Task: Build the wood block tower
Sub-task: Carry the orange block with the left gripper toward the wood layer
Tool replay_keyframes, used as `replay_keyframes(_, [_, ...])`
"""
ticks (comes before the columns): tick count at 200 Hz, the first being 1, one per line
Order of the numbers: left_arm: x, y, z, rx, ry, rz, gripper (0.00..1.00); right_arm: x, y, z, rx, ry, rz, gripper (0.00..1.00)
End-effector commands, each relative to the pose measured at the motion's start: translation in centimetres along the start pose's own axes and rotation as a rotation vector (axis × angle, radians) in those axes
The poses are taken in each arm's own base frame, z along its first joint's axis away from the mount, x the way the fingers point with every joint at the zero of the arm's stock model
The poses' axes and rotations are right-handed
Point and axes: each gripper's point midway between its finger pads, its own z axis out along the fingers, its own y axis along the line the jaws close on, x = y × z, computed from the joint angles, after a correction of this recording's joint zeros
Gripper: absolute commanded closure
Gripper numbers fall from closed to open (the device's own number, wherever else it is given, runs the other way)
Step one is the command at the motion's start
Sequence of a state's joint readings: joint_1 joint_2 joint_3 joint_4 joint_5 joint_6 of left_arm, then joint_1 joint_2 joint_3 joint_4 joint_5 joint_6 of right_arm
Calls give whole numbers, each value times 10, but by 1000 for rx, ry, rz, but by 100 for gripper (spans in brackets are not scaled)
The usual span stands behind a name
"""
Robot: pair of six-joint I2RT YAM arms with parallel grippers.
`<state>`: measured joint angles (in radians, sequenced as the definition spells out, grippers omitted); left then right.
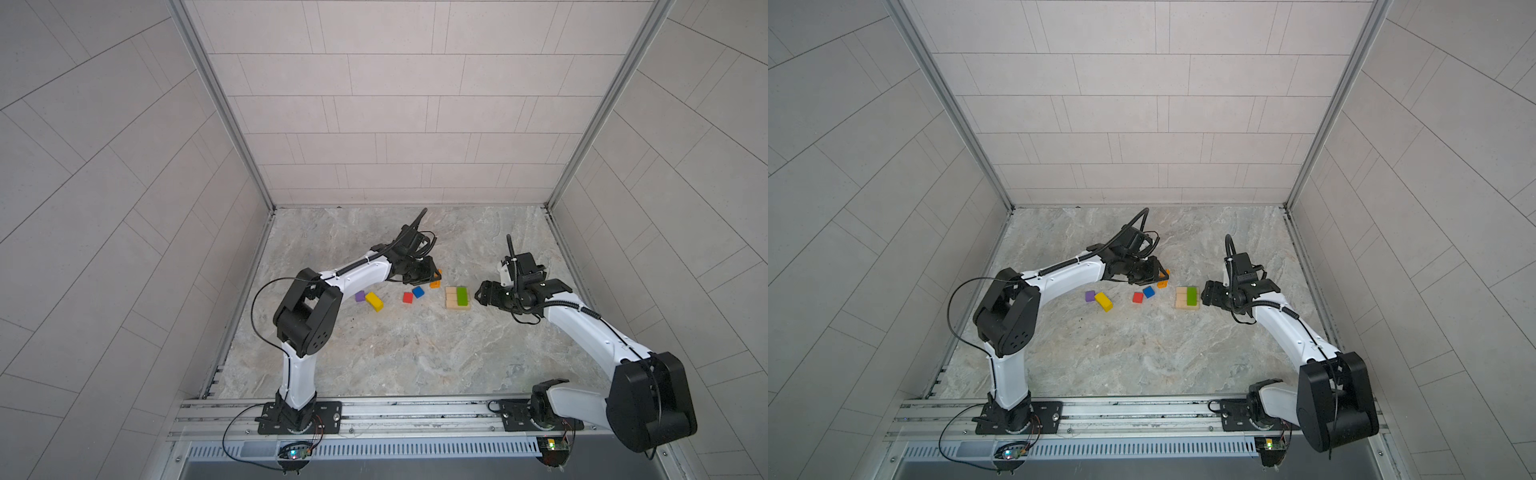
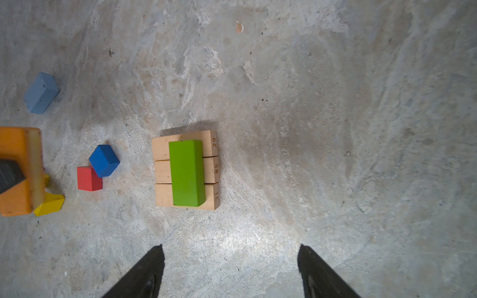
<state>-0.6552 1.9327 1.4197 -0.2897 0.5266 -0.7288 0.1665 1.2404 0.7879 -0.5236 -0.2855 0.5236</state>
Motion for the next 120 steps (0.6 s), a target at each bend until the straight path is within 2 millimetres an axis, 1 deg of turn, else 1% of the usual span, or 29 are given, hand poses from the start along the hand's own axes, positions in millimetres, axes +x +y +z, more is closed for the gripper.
replay_keyframes(1, [-5,-21,-3,69,-60,-23,75,-8,8,-4,-36,-12,-1,18])
replay_keyframes(18, [0,-25,5,96,-58,-33,75,-9,9,-4,-40,-11,12,18])
replay_keyframes(34, [4,-24,13,108,-57,-49,75,-9,9,-4,-42,-9,9,18])
replay_keyframes(61, [6,-25,24,131,-58,-47,75,-6,7,-4,-38,-2,8,18])
replay_keyframes(80, [10,-18,34,119,-45,-57,75,-5,5,-3,-34,4,5,18])
replay_keyframes(120, [15,-12,47,117,-50,-71,75,-2,1,-2,-31,9,14,18])
